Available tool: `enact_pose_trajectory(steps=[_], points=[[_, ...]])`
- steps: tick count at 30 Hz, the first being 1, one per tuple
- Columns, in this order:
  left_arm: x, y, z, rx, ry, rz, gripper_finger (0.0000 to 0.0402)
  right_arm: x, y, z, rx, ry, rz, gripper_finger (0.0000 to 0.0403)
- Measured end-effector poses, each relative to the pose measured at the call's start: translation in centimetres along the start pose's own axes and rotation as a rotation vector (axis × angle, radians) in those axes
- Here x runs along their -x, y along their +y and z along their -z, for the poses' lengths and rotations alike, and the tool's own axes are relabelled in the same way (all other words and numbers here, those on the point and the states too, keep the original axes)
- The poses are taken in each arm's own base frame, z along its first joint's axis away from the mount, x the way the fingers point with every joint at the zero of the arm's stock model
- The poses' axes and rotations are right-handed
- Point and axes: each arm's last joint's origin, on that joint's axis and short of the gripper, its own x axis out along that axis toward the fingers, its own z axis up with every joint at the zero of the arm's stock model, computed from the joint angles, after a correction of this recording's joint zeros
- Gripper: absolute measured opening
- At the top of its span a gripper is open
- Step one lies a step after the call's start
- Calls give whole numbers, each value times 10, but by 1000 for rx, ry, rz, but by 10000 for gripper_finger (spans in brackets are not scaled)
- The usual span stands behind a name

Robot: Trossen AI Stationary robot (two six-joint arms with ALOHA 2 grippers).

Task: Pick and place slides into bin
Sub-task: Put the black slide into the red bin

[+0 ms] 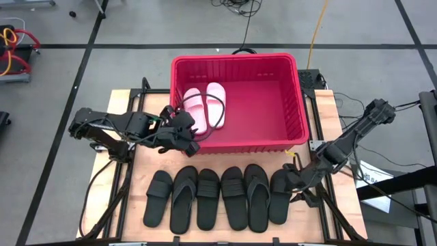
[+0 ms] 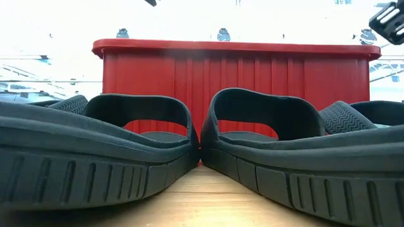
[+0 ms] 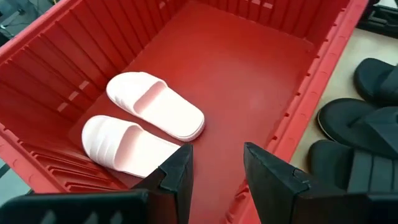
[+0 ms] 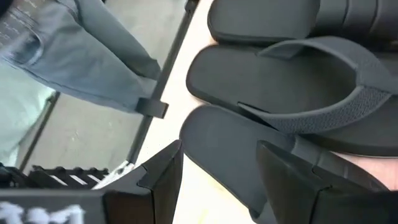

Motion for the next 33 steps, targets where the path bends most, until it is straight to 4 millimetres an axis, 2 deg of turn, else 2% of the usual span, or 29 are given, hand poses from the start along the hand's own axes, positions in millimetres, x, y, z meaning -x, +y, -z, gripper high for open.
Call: enact_pose_trajectory(steps=[11, 18, 24, 33], points=[[2, -2, 1, -2, -4, 8, 136, -23, -10, 3, 85, 92, 192, 194], [1, -2, 1, -7, -3, 8, 136, -37, -13, 6, 85, 167, 227, 194], [1, -2, 1, -7, -4, 7, 136, -52, -14, 10, 181, 239, 269, 194], [1, -2, 1, -7, -3, 7, 136, -62, -16, 13, 242, 253, 389, 194]])
